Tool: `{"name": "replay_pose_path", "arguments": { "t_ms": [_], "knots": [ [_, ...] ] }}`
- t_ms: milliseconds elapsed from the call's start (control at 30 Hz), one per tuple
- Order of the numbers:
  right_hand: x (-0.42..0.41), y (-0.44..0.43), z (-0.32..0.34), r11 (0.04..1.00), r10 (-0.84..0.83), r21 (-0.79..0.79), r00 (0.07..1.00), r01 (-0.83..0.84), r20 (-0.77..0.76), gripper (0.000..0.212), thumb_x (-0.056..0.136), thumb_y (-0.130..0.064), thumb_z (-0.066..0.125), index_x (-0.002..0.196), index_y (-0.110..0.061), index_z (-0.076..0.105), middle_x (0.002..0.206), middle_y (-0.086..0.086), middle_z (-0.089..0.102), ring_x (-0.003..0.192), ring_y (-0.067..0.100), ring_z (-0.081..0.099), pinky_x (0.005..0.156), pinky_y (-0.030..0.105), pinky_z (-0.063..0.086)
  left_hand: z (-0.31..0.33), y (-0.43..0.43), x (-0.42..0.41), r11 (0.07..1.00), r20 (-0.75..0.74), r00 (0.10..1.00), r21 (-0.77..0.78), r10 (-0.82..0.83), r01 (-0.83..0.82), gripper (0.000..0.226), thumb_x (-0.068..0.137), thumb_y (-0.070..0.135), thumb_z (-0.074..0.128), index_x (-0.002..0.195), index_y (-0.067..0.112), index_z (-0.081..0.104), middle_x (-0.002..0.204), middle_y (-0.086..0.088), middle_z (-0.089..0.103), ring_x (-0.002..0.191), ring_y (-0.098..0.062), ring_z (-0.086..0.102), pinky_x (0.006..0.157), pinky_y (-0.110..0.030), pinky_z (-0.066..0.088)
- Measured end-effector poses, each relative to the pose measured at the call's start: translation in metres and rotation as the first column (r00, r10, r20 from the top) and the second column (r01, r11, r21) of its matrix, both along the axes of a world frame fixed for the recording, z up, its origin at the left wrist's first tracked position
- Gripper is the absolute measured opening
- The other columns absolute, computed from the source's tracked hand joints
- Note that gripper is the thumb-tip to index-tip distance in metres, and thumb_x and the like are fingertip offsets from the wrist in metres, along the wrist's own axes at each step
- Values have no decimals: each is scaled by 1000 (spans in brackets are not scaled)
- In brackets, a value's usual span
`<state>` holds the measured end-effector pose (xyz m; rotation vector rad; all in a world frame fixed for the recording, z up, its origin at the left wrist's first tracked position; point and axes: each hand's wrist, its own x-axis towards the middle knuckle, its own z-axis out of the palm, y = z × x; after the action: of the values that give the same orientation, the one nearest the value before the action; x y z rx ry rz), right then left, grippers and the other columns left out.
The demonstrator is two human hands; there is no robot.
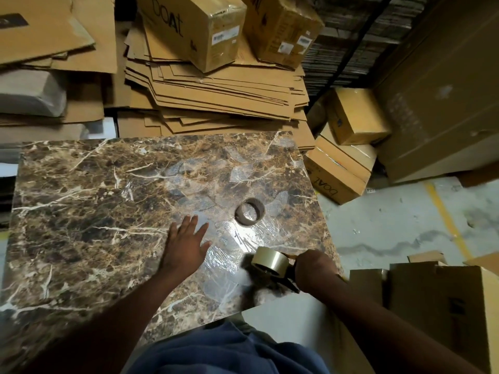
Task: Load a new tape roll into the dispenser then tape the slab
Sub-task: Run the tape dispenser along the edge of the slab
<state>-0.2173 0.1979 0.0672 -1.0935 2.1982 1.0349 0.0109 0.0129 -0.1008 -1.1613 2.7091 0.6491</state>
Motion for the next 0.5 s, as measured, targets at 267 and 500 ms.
{"name": "replay_pose_path", "arguments": {
  "t_ms": [267,500],
  "knots": [
    [3,-60,5,954,134,-281,986,-103,95,22,81,-38,65,95,-22,72,94,3,71,86,27,67,65,31,43,58,2,-34,560,-288,764,820,578,-115,57,99,69,51,154,61,35,139,21,53,113,3,60,85,-20,52],
    [17,-104,-11,900,133,-434,918,47,375,27,74,-39,75,84,-14,73,82,6,68,84,27,68,68,34,51,98,-35,-11,339,-241,555,938,796,-78,61,97,57,49,148,26,57,139,-14,65,124,-33,64,108,-55,52]
  ]
}}
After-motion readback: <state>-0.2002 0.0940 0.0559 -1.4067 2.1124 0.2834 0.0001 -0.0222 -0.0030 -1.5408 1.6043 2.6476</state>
